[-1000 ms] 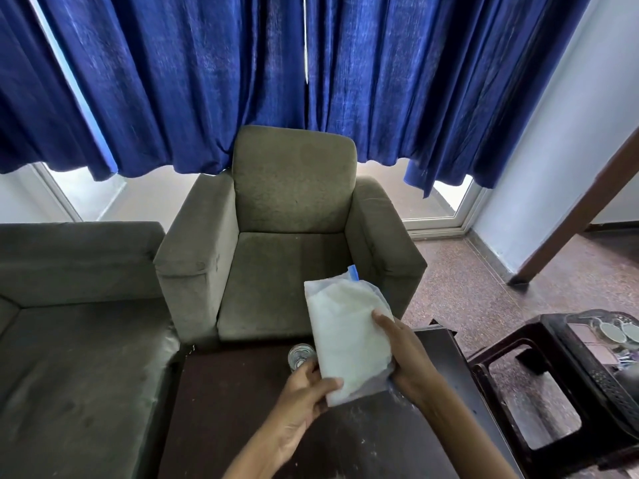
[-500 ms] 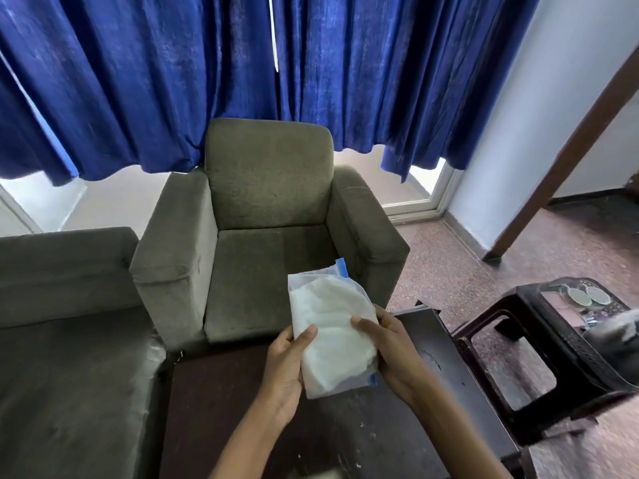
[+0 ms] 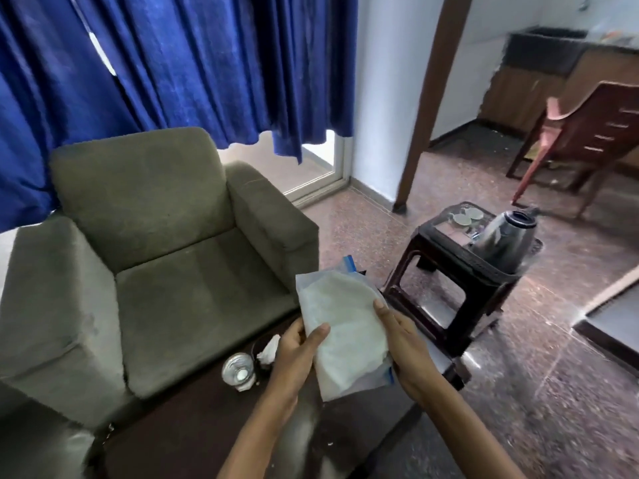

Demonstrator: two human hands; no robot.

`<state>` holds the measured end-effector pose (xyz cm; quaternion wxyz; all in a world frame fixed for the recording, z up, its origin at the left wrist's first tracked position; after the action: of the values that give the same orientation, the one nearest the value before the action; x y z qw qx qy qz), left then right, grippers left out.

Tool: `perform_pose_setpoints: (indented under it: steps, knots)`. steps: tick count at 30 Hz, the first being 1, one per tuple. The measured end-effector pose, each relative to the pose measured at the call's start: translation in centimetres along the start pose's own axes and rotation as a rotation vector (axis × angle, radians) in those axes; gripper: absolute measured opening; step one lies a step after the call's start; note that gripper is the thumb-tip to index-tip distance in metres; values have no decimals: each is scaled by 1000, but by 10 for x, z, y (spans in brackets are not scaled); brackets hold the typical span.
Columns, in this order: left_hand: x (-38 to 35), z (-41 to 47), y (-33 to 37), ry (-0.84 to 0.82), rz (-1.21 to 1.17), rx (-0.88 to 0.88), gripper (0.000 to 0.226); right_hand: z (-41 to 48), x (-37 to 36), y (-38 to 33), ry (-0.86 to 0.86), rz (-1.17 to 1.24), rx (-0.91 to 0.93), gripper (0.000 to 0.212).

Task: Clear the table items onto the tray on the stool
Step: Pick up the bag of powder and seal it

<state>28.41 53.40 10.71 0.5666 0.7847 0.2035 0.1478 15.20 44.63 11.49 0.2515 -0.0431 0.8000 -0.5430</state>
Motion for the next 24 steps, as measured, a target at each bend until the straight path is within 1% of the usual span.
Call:
perform_pose_setpoints:
  steps: [3, 6, 10, 14, 17, 21, 24]
  knots:
    - [-47, 16, 4, -15, 71, -8, 21, 8, 47, -21, 22, 56, 20, 34]
    - [-107, 32, 6, -47, 89, 1, 27, 14, 103, -43, 35, 95, 37, 30]
    - [-193, 49, 13, -100, 108, 3, 19, 28, 186, -76, 120, 94, 31, 30]
    - [-269, 65, 21, -169, 97, 19, 19, 42, 259, -103, 190, 98, 10, 33]
    - [-310, 78, 25, -188, 91, 26, 12, 52, 296, -125, 199, 95, 22, 32]
    - [-353, 105, 27, -218, 95, 59, 27, 74, 336, -142, 216, 127, 33, 29]
    - [-385, 135, 27, -255, 55, 90, 29, 98, 362, -150, 223, 171, 18, 28]
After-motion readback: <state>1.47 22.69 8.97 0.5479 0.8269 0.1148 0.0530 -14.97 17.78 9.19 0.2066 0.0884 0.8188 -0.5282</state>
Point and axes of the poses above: each hand's wrist, its own z-axis towards the middle knuckle, its own x-axis out of the back of the hand, y = z × x, the point moved 10 cm from there along z, towards the middle knuckle, and after that the axes turned 12 degrees about z, right-handed, at the moved point
